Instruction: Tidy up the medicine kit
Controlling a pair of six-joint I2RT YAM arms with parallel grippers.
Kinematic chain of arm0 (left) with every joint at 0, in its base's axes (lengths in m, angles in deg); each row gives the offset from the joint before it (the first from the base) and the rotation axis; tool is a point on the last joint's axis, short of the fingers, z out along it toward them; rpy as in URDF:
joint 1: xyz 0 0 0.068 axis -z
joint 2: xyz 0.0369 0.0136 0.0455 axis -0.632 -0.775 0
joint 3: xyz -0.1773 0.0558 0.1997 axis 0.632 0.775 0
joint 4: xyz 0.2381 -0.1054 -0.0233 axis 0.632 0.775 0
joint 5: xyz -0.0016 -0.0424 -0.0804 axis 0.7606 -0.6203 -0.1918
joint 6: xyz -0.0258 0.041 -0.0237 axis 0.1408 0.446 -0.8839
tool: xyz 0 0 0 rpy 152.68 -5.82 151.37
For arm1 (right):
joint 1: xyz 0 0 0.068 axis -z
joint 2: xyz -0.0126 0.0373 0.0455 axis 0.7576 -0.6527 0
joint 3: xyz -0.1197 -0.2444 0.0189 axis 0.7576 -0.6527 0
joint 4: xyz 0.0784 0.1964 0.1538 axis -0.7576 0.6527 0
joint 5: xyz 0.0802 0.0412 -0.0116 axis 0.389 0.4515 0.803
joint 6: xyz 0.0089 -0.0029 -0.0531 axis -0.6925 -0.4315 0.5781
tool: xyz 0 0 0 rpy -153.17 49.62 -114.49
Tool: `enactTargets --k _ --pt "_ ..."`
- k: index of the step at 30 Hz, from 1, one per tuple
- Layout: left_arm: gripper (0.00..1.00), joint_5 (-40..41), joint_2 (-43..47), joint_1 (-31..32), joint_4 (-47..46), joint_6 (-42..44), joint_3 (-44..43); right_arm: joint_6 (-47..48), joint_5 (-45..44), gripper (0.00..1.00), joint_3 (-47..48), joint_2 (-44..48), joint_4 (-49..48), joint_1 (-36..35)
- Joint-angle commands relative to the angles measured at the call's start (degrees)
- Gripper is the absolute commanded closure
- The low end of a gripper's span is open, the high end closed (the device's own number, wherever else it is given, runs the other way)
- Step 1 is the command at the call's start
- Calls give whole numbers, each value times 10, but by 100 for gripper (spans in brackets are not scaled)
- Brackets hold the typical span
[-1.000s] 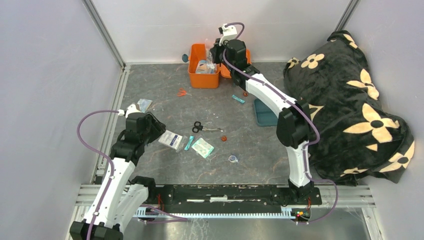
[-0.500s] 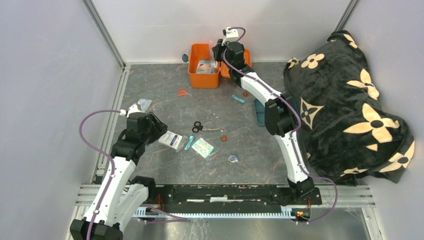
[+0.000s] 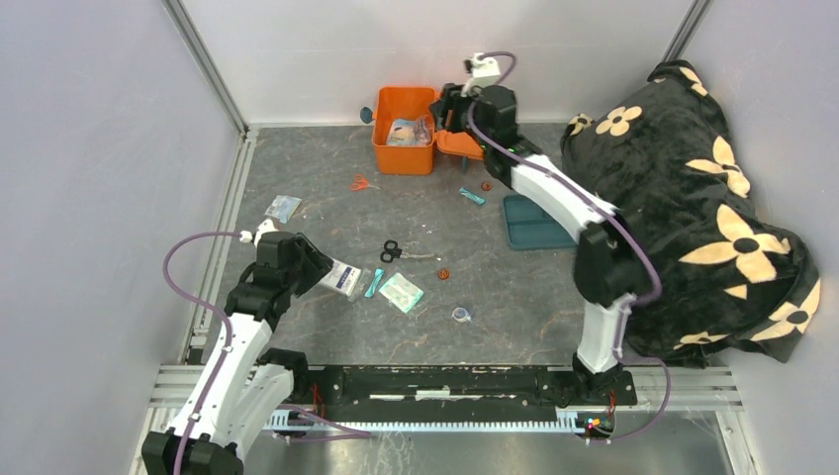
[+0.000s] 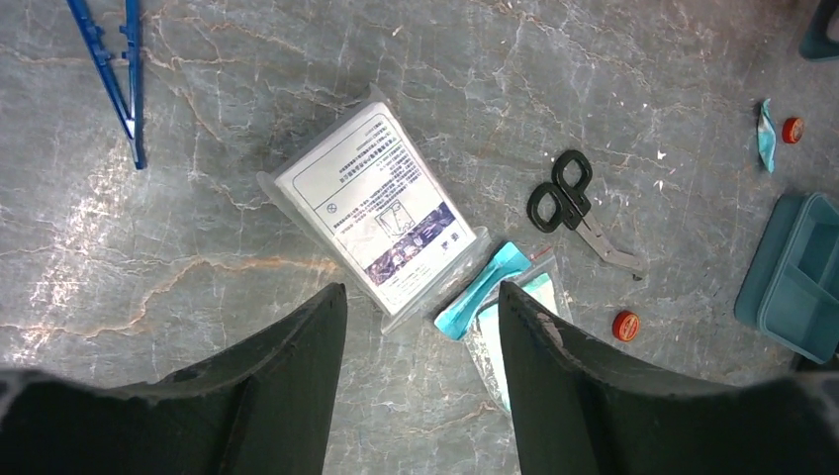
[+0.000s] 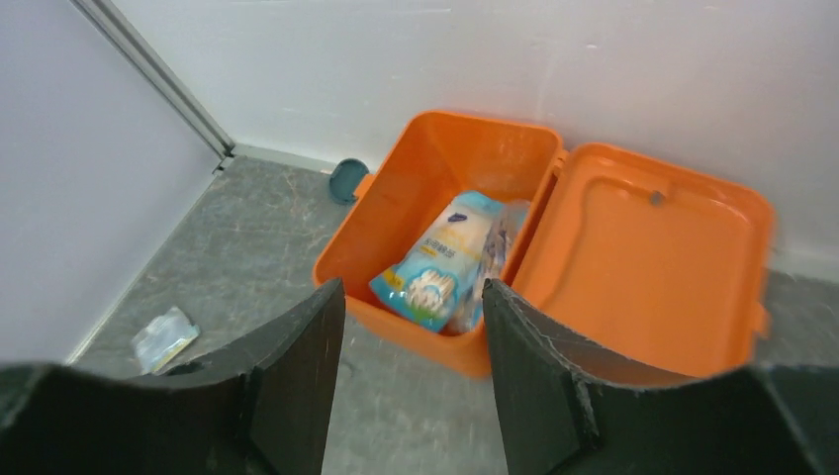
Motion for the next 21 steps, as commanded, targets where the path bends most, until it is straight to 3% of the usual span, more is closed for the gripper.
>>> enactTargets --k 1,6,11,21 --pt "37 9 24 1 -8 -48 22 -73 -34 40 -178 196 -41 3" --pt "37 34 22 1 3 -84 44 -110 -17 40 -319 304 -6 -1" --pt "37 17 -7 1 -49 -101 78 -134 -1 39 -434 393 8 -1" --pt "36 14 -56 1 -115 -114 98 -111 34 37 -555 529 55 0"
